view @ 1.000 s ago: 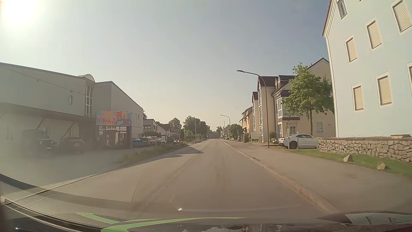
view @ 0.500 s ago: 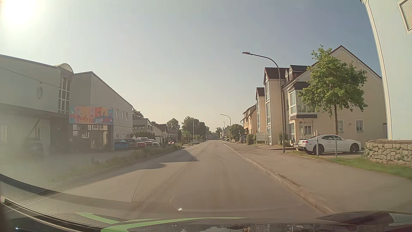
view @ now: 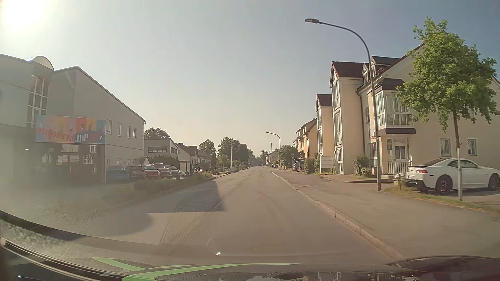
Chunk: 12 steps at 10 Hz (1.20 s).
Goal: Follow the waypoints while adhering to traffic rules and regulations
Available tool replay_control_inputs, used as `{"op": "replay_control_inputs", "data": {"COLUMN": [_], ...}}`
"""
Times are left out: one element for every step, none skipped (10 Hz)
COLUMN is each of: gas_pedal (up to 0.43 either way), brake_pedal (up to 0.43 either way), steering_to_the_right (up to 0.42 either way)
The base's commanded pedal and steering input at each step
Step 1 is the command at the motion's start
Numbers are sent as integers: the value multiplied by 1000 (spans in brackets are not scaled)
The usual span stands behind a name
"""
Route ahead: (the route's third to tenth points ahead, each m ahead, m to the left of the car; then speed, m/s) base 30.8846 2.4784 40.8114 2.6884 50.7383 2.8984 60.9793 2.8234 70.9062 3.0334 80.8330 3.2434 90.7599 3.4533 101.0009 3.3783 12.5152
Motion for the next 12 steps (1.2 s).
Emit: {"op": "replay_control_inputs", "data": {"gas_pedal": [138,138,138,138,138,138,138,138,138,138,138,138], "brake_pedal": [0,0,0,0,0,0,0,0,0,0,0,0], "steering_to_the_right": [3,3,3,0,-1,-2,-3,-3,-3,-3,-2,-2]}}
